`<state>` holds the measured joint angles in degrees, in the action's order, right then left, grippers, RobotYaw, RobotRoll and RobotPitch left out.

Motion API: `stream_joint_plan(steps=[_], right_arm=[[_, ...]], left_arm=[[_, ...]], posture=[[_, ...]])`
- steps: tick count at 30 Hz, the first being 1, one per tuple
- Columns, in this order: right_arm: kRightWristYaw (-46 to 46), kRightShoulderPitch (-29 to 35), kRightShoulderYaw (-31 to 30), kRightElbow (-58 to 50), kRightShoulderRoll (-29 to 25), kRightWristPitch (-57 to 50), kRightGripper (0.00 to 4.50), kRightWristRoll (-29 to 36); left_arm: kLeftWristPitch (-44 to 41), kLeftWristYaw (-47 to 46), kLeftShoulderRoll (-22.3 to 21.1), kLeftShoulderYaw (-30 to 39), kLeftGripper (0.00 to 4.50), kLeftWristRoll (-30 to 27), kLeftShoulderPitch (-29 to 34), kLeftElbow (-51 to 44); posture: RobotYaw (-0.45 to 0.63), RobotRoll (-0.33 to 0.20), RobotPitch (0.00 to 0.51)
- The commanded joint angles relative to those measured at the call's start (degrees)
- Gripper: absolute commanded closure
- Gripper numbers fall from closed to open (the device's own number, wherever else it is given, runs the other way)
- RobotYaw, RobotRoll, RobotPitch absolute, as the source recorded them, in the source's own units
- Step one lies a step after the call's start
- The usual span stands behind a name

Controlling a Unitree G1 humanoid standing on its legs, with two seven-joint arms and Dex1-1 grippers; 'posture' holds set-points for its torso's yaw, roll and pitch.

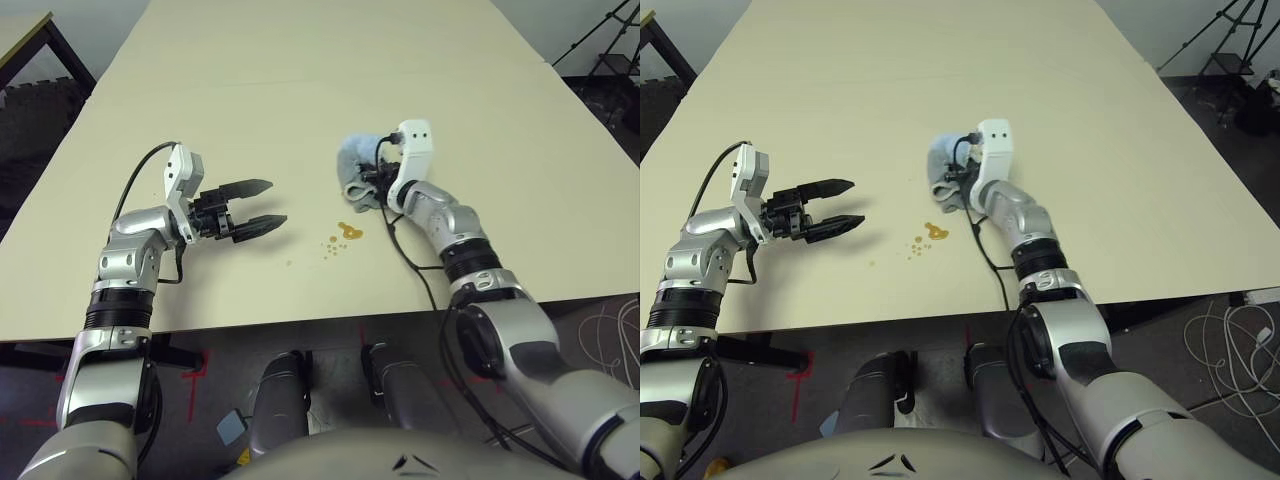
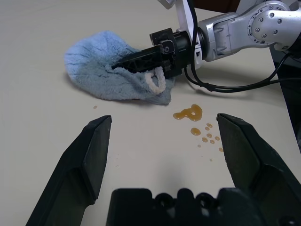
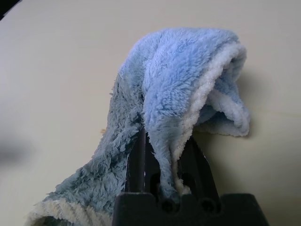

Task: Wipe the water off the table with a rag.

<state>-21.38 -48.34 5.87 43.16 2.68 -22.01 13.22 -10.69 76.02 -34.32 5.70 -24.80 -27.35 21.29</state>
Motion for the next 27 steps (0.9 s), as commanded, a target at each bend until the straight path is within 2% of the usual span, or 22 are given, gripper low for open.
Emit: stream_joint_plan(steps=[1,7,12,21,27], right_arm=[[-1.55,0.18,-2.71,1.69,3.25,-2.22,4.50,-0.30],[-0.29,-1.50,-1.03,4.08,1.92,-0.19,4.50,-0.74],[0.64,-2.98,3.40,6.01,-6.34,1.36,4.50,0.55],[0.70,-1.77,8.79,3.73,-19.27,0.53,4.50,2.21],[-4.24,3.32,9.04,-7.61,-24.00,-9.79,4.50,5.87]], left_arm=[[-0.67,-0.19,-0.38,0.23,0.00,-0.59,0.94,-1.23],[-1.07,-0.49,-0.44,0.23,0.00,-0.72,1.43,-2.05],[-1.29,-0.96,-0.08,0.31,0.00,-1.01,1.64,-2.65],[-1.10,-1.00,0.48,-0.15,0.00,-0.95,1.13,-1.90],[-0.71,-0.62,0.73,-0.52,0.00,-0.65,0.28,-0.83]], posture=[[-0.11,0.000,0.145],[-0.11,0.000,0.147],[-0.11,0.000,0.145],[-0.13,0.000,0.146],[-0.14,0.000,0.146]])
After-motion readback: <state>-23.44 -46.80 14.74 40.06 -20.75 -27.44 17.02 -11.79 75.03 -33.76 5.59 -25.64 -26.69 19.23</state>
